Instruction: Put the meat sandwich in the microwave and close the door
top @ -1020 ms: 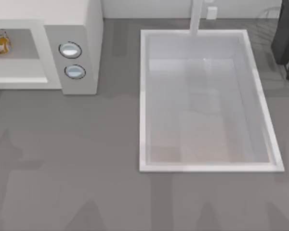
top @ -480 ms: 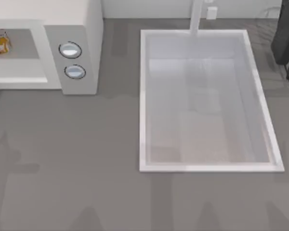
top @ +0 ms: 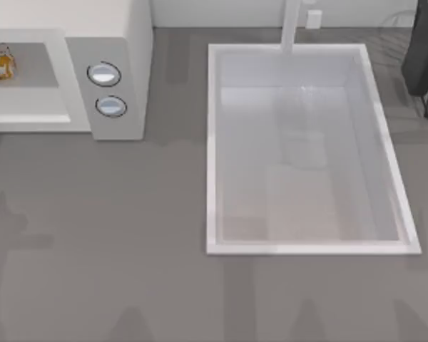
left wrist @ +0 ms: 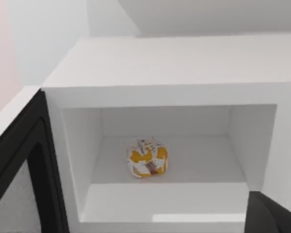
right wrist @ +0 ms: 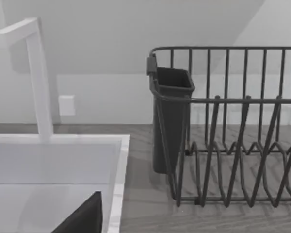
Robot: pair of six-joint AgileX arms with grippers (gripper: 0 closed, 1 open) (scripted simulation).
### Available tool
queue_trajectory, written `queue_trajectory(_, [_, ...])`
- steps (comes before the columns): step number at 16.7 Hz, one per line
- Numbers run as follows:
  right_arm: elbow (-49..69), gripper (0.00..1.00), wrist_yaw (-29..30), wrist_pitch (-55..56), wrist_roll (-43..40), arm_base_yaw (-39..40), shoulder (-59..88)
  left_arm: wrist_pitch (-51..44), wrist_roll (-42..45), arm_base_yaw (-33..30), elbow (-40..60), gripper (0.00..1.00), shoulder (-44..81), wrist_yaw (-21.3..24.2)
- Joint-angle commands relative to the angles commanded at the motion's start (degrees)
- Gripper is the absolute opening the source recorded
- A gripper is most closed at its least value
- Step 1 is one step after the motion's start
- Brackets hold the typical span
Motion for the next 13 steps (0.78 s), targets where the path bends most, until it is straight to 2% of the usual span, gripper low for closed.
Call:
queue_trajectory(4, [0.0, 1.0, 0.0, 0.0, 0.0, 0.0, 0.0, -8.4, 8.9, 8.1, 13.5, 0.0, 15.2, 4.9])
queue_trajectory(13, [0.0, 1.0, 0.0, 0.0, 0.0, 0.0, 0.0, -33.0, 35.5, 27.5, 49.1, 0.0, 67.2, 14.2])
